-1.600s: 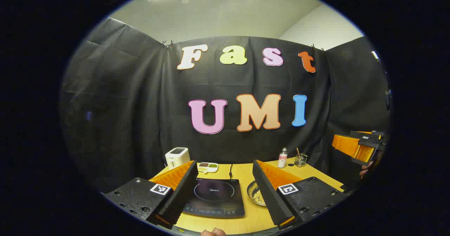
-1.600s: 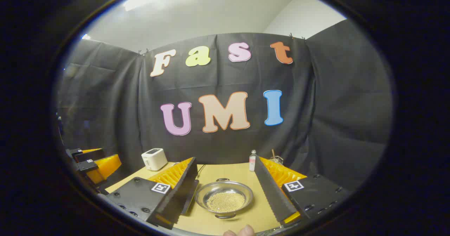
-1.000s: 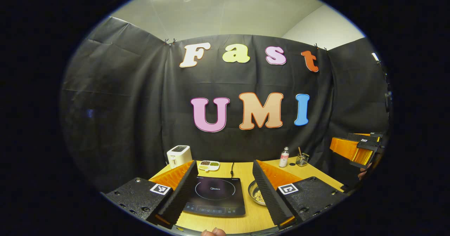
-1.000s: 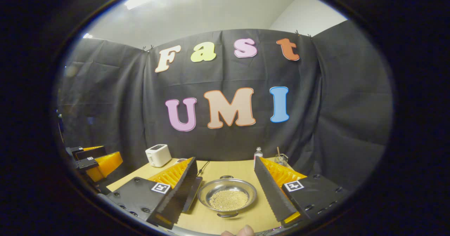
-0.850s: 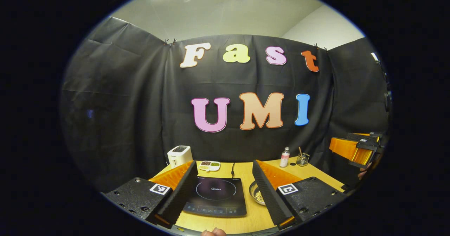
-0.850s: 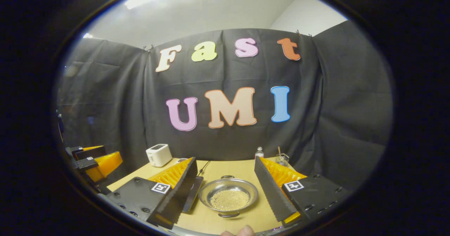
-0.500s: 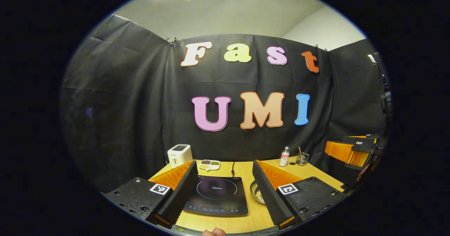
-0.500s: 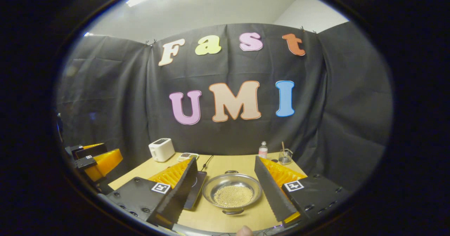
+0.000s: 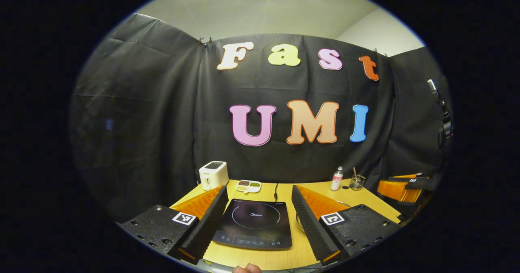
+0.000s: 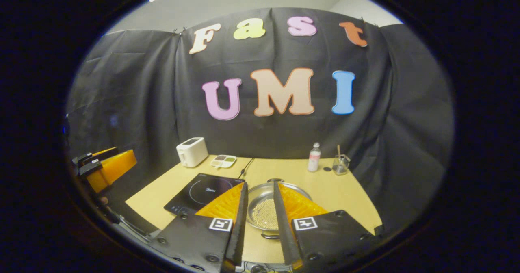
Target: First push the handle of the pot to place it horizontally, then grasp the pot with both hands and set it on the induction cooktop.
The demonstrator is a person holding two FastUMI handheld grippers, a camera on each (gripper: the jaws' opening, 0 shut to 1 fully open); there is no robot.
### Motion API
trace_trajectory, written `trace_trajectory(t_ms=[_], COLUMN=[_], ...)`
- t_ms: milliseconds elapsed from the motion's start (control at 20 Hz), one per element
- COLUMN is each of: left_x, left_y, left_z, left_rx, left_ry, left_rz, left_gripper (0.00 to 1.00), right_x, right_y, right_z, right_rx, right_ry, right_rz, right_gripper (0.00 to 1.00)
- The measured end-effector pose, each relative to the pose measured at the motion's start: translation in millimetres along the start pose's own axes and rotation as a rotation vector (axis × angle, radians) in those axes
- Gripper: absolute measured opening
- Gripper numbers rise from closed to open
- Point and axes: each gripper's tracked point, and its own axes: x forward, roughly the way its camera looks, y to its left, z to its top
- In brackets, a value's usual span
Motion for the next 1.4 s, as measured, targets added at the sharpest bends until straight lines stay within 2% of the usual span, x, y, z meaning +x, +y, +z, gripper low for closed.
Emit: trace_trajectory(t_ms=[100,150,200,250,300,350,400,500,550,600,650,750,850,900,1000,1050,1150,1200,1250,1400], left_x=[7,13,19,25,31,37,42,52,52,56,58,65,74,82,99,108,127,137,143,168], left_y=[-4,-5,-5,-9,-12,-14,-14,-15,-13,-13,-12,-9,-6,-1,9,14,27,31,34,34], left_z=[2,4,0,0,2,2,1,-2,-4,-1,0,-12,-17,-19,-25,-27,-32,-35,-37,-45], left_rx=[-0.001,0.011,0.025,0.031,0.035,0.039,0.042,0.044,0.047,0.047,0.049,0.05,0.033,0.028,0.013,0.002,-0.006,-0.013,-0.024,-0.027], left_ry=[0.004,0.003,0.011,0.015,0.016,0.021,0.026,0.042,0.054,0.047,0.045,0.071,0.083,0.083,0.095,0.092,0.094,0.104,0.104,0.105], left_rz=[0.006,0.013,0.023,0.027,0.029,0.037,0.047,0.072,0.086,0.096,0.104,0.117,0.112,0.111,0.102,0.093,0.087,0.075,0.059,-0.015], left_gripper=[0.96,0.96,0.92,0.92,0.96,0.96,0.93,0.96,0.93,0.96,0.94,0.96,0.94,0.96,0.96,0.96,0.94,0.96,0.96,0.96], right_x=[16,26,36,42,48,60,67,71,79,83,85,87,93,97,101,101,103,104,104,105], right_y=[-8,-5,-5,-7,-12,-9,-6,-4,0,4,4,0,5,7,10,16,22,24,26,29], right_z=[2,-8,-17,-24,-32,-47,-61,-94,-112,-123,-134,-150,-162,-171,-181,-188,-206,-212,-220,-240], right_rx=[0.001,0.016,0.028,0.049,0.069,0.104,0.124,0.126,0.137,0.143,0.141,0.143,0.163,0.157,0.147,0.149,0.15,0.158,0.159,0.151], right_ry=[0.021,0.053,0.088,0.111,0.146,0.196,0.241,0.36,0.402,0.437,0.466,0.517,0.558,0.585,0.632,0.661,0.735,0.764,0.79,0.872], right_rz=[0.008,0.032,0.042,0.06,0.061,0.093,0.117,0.172,0.204,0.231,0.246,0.24,0.239,0.239,0.222,0.221,0.193,0.173,0.151,0.085], right_gripper=[0.0,0.1,0.0,0.2,0.02,0.04,0.0,0.03,0.03,0.0,0.03,0.0,0.0,0.02,0.03,0.0,0.03,0.0,0.03,0.0])
